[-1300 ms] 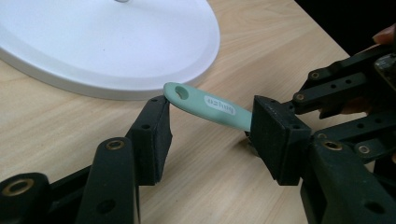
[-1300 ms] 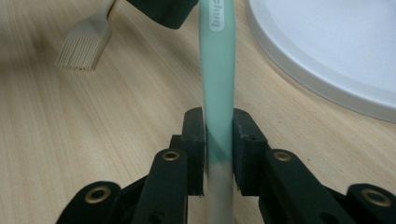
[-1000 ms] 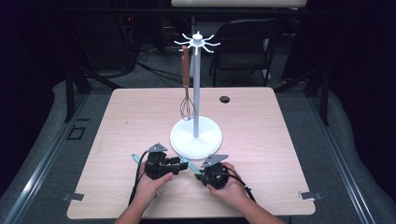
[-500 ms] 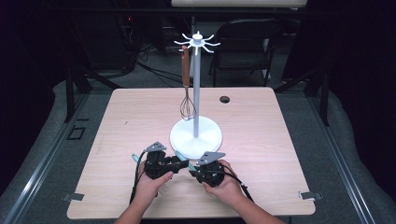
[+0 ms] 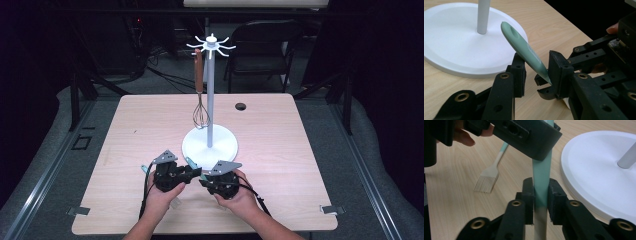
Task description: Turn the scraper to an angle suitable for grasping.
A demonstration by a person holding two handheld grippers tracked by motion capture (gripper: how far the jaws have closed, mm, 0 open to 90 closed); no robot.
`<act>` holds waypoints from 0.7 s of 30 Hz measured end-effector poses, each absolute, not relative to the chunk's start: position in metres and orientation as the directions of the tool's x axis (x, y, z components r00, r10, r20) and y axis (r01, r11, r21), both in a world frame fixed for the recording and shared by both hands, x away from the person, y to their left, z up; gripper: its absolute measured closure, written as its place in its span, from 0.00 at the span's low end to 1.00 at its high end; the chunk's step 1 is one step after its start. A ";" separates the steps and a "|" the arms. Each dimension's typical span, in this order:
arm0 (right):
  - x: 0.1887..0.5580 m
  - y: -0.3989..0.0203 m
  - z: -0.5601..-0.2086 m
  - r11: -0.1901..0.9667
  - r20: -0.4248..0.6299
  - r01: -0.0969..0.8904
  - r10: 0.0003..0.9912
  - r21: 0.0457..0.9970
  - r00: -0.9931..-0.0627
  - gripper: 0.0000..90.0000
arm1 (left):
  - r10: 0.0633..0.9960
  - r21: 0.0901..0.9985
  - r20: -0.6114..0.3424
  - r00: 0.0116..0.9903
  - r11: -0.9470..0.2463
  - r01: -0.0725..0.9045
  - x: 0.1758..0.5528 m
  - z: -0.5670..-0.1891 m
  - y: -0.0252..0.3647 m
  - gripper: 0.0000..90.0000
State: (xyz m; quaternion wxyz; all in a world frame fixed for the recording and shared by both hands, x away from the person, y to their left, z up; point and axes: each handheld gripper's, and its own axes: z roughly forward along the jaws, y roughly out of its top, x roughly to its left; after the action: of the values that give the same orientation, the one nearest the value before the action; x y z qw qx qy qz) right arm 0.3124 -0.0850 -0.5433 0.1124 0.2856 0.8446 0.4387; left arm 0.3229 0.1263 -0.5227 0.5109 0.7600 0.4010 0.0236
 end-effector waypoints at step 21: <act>0.289 -0.115 -0.551 0.461 0.044 0.381 0.590 0.801 -0.806 0.87 | 0.641 0.811 -0.340 0.688 -0.171 0.560 0.320 -0.512 0.118 0.76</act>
State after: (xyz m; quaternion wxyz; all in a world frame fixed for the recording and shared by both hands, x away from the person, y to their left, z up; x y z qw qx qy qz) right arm 0.2891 -0.1154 -0.5509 0.1207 0.2872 0.8460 0.4327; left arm 0.3204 0.1178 -0.5121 0.5099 0.7643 0.3928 0.0396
